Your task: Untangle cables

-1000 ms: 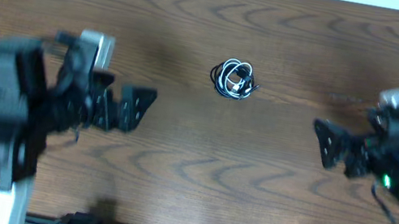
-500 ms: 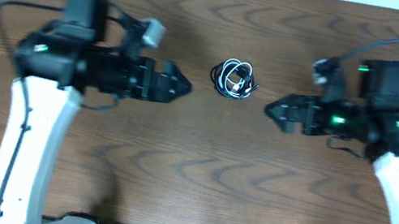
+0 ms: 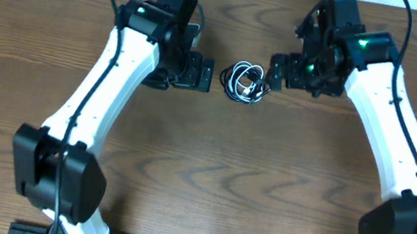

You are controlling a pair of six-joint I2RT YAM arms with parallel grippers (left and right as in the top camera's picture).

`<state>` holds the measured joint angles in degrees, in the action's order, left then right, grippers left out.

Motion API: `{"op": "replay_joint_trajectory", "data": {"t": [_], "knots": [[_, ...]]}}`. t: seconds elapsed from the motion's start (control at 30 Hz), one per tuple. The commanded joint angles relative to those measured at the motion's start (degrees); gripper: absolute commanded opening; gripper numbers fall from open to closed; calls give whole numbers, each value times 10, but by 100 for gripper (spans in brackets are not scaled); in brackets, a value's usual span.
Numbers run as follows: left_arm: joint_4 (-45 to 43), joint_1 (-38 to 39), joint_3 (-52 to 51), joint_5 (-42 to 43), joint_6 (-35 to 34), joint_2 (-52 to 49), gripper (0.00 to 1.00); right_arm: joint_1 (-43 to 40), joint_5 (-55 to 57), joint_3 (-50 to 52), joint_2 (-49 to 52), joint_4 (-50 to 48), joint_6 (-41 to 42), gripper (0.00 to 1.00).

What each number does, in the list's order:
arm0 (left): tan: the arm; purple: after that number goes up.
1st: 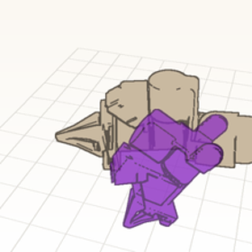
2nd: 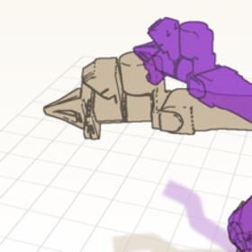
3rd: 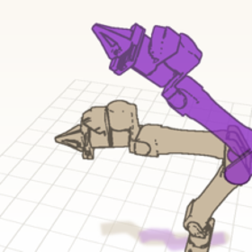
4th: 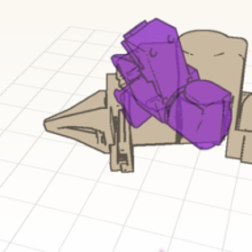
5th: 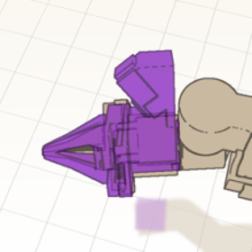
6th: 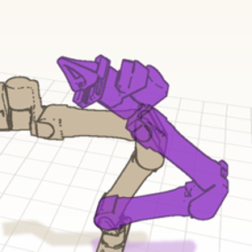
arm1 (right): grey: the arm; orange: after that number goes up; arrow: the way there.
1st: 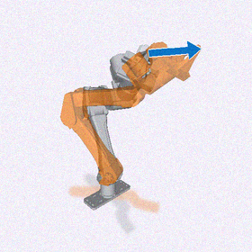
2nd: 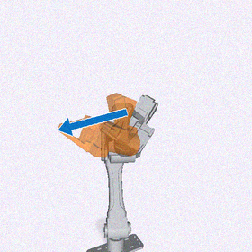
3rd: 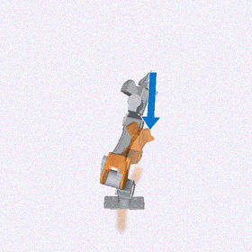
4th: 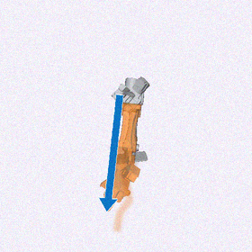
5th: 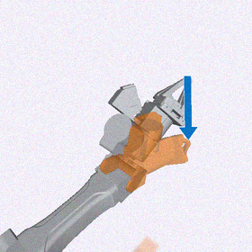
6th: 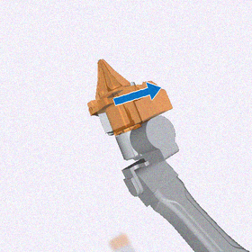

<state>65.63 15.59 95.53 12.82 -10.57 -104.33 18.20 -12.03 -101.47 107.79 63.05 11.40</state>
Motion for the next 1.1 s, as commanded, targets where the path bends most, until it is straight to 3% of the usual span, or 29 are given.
{"op": "replay_joint_trajectory", "data": {"t": [0.0, 0.17, 0.33, 0.4, 0.5, 0.53, 0.7, 1.07], "knots": [[-6, -3, 12, -59, -8, -15, 98, 2, 13, -14, 26, -21, 34, 99], [-19, -27, 12, -63, -40, -41, 97, 4, 8, -14, 75, -59, 59, 96], [-19, -80, 7, -24, -88, -50, 98, 4, -69, -14, 122, -85, 59, 97], [-16, -101, 3, 16, -88, -50, 98, 5, -84, -14, 140, -94, 60, 88], [-8, -117, -6, 28, -88, -50, 98, 7, -85, -14, 162, -101, 60, 48], [-3, -120, -8, 28, -87, -50, 98, 9, -85, -14, 169, -105, 60, 46], [5, -121, -15, 28, -86, -50, 98, 16, -44, -14, 195, -133, 60, 60], [5, -120, -15, 28, -86, -50, 98, 28, -31, -14, 242, -190, 59, 38]]}}
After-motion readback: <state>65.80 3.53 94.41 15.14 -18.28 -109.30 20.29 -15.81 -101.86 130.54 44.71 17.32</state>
